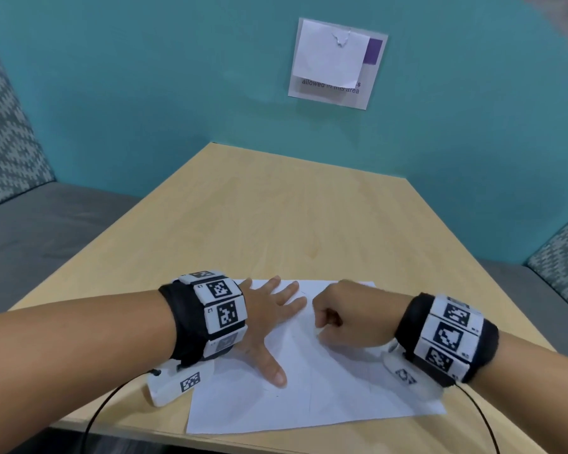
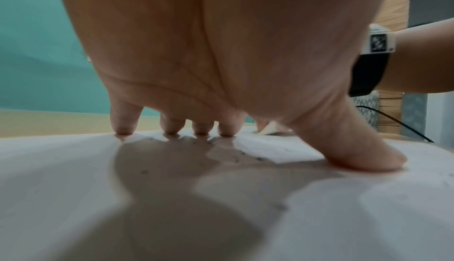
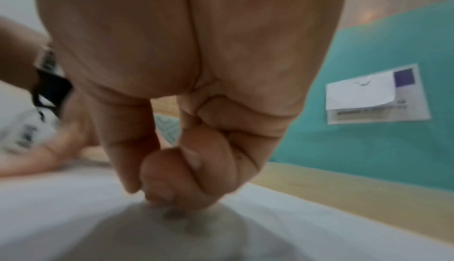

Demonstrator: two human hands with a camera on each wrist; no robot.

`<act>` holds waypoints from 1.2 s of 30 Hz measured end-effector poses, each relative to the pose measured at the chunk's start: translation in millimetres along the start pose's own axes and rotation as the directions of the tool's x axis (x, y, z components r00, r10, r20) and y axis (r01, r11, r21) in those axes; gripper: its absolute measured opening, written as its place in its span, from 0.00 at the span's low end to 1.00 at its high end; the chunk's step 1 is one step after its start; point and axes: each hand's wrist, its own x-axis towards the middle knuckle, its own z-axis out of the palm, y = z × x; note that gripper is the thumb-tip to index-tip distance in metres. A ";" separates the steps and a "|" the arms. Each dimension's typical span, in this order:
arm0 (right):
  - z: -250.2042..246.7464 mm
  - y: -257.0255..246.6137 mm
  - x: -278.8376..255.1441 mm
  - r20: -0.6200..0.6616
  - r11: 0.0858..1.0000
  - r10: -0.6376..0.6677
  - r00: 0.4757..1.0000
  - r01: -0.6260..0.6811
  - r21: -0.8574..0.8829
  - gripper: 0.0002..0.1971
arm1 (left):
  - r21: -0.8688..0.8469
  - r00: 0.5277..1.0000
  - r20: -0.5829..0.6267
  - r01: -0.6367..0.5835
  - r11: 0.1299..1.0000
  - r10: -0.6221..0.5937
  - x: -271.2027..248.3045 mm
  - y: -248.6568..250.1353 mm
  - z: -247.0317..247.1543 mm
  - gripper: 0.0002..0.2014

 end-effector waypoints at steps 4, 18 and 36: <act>3.4 -4.5 -3.3 0.039 0.999 -0.031 0.999 0.030 0.027 0.07 | -0.002 1.000 0.009 -0.002 1.000 0.002 -0.6 1.0 -0.9 0.63; 3.1 -1.6 -3.4 -0.006 0.999 -0.037 0.999 0.037 0.025 0.05 | 0.027 0.997 -0.060 -0.049 0.998 0.051 20.8 17.0 -8.4 0.51; 1.7 -0.5 -4.2 0.051 0.997 -0.045 0.998 0.042 0.063 0.03 | 0.022 0.998 -0.043 -0.050 0.998 0.051 19.8 15.3 -8.3 0.53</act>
